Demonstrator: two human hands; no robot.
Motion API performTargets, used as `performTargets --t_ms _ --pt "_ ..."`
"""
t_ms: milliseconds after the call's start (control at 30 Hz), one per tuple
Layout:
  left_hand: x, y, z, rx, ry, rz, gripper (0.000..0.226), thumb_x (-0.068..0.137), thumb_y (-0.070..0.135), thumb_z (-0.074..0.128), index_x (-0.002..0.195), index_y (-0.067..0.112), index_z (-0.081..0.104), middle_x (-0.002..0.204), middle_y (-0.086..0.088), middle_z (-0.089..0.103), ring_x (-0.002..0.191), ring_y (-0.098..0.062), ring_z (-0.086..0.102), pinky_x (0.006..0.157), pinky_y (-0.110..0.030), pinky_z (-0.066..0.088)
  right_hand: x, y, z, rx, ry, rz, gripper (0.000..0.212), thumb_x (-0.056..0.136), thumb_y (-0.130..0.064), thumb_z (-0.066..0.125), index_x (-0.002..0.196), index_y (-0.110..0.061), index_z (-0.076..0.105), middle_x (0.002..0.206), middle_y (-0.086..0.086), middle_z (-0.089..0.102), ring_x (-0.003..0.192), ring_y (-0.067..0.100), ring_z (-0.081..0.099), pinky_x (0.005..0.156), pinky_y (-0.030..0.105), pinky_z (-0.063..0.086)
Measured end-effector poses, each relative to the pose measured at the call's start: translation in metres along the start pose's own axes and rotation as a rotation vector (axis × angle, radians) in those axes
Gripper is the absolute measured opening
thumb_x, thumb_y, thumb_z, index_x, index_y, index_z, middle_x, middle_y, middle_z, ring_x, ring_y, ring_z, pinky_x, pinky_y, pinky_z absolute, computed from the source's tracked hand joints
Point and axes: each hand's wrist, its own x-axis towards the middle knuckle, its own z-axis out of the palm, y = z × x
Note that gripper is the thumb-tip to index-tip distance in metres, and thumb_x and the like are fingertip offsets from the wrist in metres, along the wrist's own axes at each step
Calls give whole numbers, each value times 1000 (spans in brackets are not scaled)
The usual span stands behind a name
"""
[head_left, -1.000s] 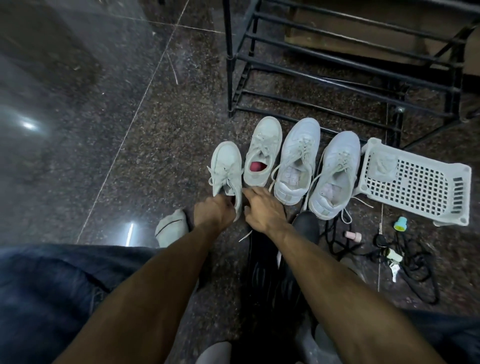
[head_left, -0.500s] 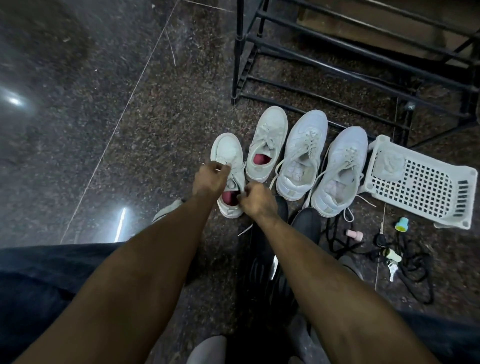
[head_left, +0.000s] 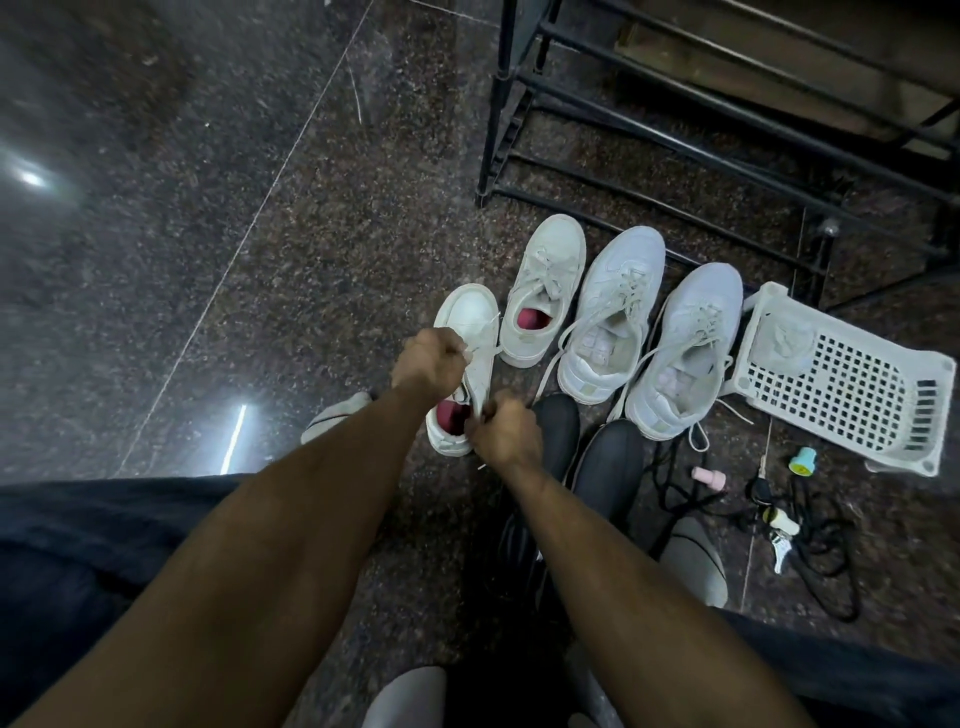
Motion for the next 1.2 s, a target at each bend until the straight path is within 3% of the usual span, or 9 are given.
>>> performTargets --t_ms 133,300,433,567,700,867,967,1100,1200 --pt "3 10 -9 -648 157 -48 21 85 -4 64 70 11 65 66 -2 62 55 -5 57 64 -26 48 0 1 1 -8 -5 16 20 81 -29 64 93 -14 60 99 10 67 92 32 64 76 34 51" --pt "22 60 -61 -1078 268 8 14 90 -1 62 78 6 62 69 -10 60 54 -16 62 50 -29 54 -4 4 4 17 -11 27 22 76 -27 65 90 -12 56 95 10 67 89 32 64 77 38 53" --pt "31 80 -87 -1027 284 131 7 90 5 64 84 7 62 74 -10 61 59 -17 62 48 -24 50 -4 4 0 -29 -53 27 28 76 -28 64 97 -12 55 100 9 66 94 31 63 81 38 52" --pt "32 39 -53 -474 219 25 6 87 19 69 90 15 65 92 -6 67 83 -19 64 77 -38 58 4 -1 -8 -93 -2 -62 31 81 -33 62 107 -18 53 106 6 65 99 31 61 80 37 48" --pt "-6 -14 -12 -121 -12 -156 23 86 26 64 103 12 71 100 -7 70 91 -24 64 80 -29 51 13 -11 -12 -86 37 -211 38 86 -31 63 123 -30 55 120 2 63 110 26 59 83 36 48" --pt "-35 -28 12 -101 119 -43 13 88 27 62 90 18 71 91 -7 73 87 -26 65 73 -31 49 15 -17 -8 -136 57 -237 31 90 -21 56 118 -33 62 119 1 63 109 26 60 83 41 54" --pt "-27 -20 6 -108 83 25 9 89 18 63 82 19 68 87 -6 72 85 -25 66 77 -32 51 16 -13 -8 -128 73 -240 29 89 -16 56 113 -30 66 114 2 65 105 24 61 78 38 53" --pt "-12 15 -16 -722 186 -7 19 96 9 56 78 5 58 78 -12 67 59 -17 65 66 -34 53 18 -8 -7 -139 53 -248 33 87 -17 58 117 -30 63 120 2 60 110 25 59 83 41 52" --pt "2 43 -36 -845 177 47 23 98 9 54 75 8 55 74 -15 65 50 -13 64 54 -27 52 19 -9 -8 -135 32 -250 40 88 -15 56 124 -30 61 125 2 61 114 25 58 87 41 51"
